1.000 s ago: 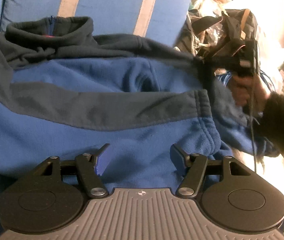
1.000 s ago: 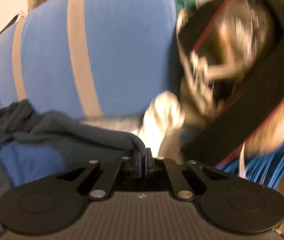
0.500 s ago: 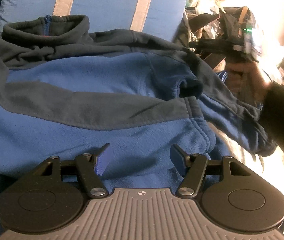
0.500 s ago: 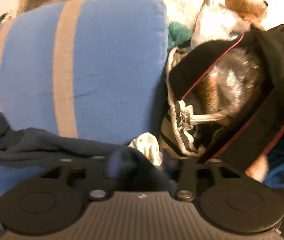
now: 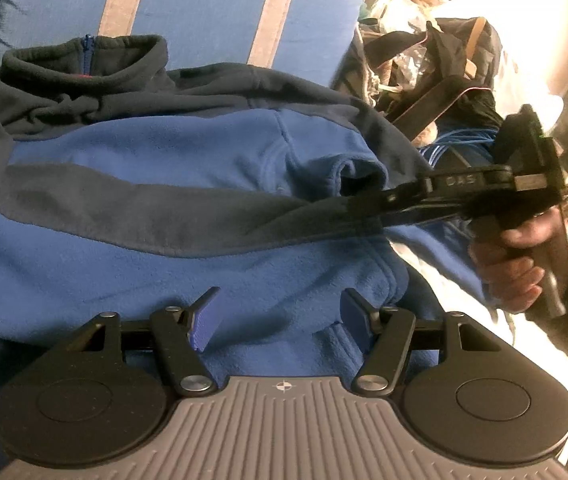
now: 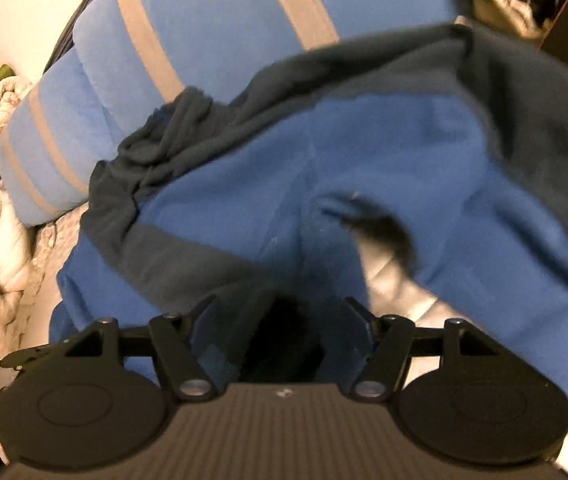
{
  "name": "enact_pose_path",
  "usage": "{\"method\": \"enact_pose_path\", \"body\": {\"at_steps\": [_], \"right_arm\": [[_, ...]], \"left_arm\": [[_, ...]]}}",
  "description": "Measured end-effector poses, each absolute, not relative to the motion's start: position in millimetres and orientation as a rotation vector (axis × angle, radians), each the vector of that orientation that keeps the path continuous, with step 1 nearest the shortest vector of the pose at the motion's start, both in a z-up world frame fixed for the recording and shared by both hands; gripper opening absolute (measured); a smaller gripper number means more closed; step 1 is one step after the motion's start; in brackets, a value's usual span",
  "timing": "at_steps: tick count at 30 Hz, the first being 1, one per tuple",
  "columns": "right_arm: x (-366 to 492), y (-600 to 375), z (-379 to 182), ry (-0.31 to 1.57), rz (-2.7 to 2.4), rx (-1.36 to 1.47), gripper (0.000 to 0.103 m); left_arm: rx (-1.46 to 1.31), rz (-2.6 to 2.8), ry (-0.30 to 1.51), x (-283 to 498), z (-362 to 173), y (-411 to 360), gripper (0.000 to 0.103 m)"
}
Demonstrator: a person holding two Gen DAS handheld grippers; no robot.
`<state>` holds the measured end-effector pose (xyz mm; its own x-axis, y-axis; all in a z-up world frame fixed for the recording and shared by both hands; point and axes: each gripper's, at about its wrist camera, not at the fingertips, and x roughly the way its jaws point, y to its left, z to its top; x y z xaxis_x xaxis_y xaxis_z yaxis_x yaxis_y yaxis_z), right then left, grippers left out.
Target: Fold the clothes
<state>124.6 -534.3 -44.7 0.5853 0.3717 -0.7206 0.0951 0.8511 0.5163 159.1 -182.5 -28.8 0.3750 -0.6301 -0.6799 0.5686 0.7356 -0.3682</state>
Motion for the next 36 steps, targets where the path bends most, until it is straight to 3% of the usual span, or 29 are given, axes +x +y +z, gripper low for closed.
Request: {"method": "enact_pose_path", "body": {"at_steps": [1, 2, 3, 5, 12, 16, 17, 18, 20, 28, 33, 36], "right_arm": [[126, -534, -47, 0.947, 0.174, 0.561, 0.056], [127, -533, -49, 0.95, 0.176, 0.573, 0.032], [127, -533, -49, 0.946, 0.165, 0.575, 0.018], [127, -534, -43, 0.91, 0.159, 0.572, 0.013], [127, -543, -17, 0.77, 0.106, 0.521, 0.012], [134, -549, -30, 0.84, 0.053, 0.53, 0.027], [136, -547, -34, 0.871, 0.05, 0.531, 0.047], [136, -545, -37, 0.885, 0.043, 0.527, 0.058], [133, -542, -41, 0.898, 0.028, 0.528, 0.07], [115, -533, -46, 0.909, -0.032, 0.518, 0.079], [102, -527, -40, 0.905, -0.065, 0.466, 0.081], [96, -527, -35, 0.901, -0.085, 0.451, 0.082]], "left_arm": [[-0.078, -0.77, 0.906, 159, -28, -182, 0.06], [-0.08, -0.773, 0.907, 159, -28, -183, 0.06], [-0.082, -0.775, 0.908, 158, -28, -183, 0.06], [-0.085, -0.78, 0.91, 158, -27, -183, 0.06], [-0.087, -0.794, 0.916, 155, -25, -183, 0.06], [-0.091, -0.772, 0.895, 156, -24, -178, 0.06], [-0.091, -0.756, 0.877, 156, -22, -174, 0.06], [-0.088, -0.74, 0.86, 157, -20, -169, 0.06], [-0.085, -0.705, 0.829, 159, -17, -158, 0.06], [0.1, -0.448, 0.62, 165, 11, -86, 0.06], [0.387, -0.256, 0.445, 170, 22, -23, 0.06], [0.573, -0.222, 0.449, 178, 12, 3, 0.06]]}}
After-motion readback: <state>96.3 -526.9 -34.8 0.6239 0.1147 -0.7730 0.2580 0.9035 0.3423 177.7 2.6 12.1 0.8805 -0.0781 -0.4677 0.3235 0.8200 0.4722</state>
